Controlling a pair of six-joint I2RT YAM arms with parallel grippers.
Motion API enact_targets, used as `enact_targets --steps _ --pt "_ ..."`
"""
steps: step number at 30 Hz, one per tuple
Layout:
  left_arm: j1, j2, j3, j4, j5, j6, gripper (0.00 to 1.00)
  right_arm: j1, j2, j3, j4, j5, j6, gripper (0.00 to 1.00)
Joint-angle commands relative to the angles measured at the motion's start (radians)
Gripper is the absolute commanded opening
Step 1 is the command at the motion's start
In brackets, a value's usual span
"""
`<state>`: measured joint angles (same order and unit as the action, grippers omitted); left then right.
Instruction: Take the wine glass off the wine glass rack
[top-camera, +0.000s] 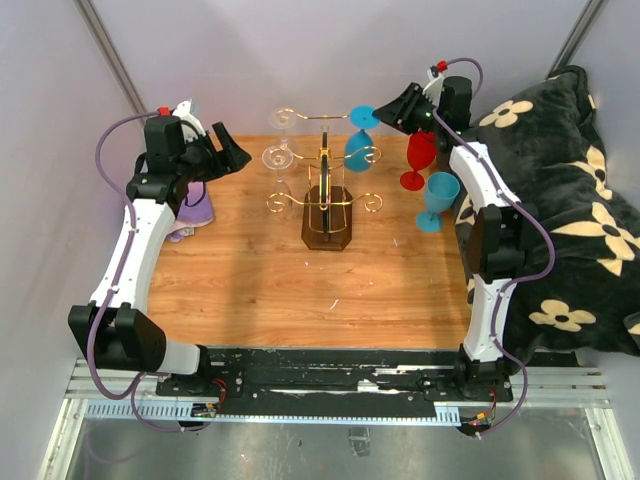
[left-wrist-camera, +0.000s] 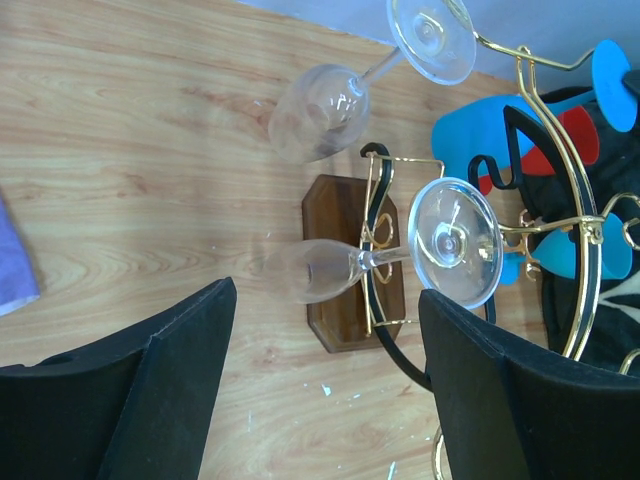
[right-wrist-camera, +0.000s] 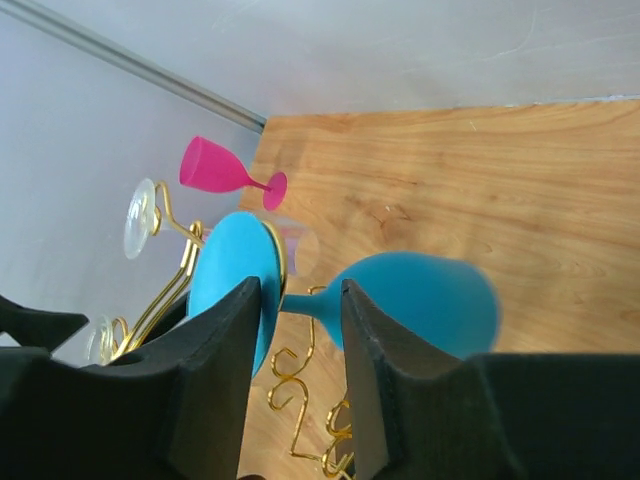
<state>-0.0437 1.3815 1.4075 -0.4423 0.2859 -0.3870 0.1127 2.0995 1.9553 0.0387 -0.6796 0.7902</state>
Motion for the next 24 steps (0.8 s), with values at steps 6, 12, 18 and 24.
enact_targets --steps 6,12,18,24 --pt "-0.005 -0.015 -0.007 0.032 0.019 -0.009 0.79 0.03 -0.014 0.034 -0.025 -0.029 -0.026 0.19" --pt "-0.006 -0.01 0.001 0.029 0.027 -0.012 0.79 0.026 -0.031 0.02 -0.013 -0.047 0.0 0.01" --pt "-0.005 -0.029 -0.01 0.034 0.014 -0.015 0.79 -0.002 -0.052 -0.047 0.175 -0.009 0.223 0.01" --pt "-0.005 -0.041 -0.051 0.053 0.009 -0.034 0.79 -0.011 -0.037 -0.062 0.336 0.043 0.361 0.01"
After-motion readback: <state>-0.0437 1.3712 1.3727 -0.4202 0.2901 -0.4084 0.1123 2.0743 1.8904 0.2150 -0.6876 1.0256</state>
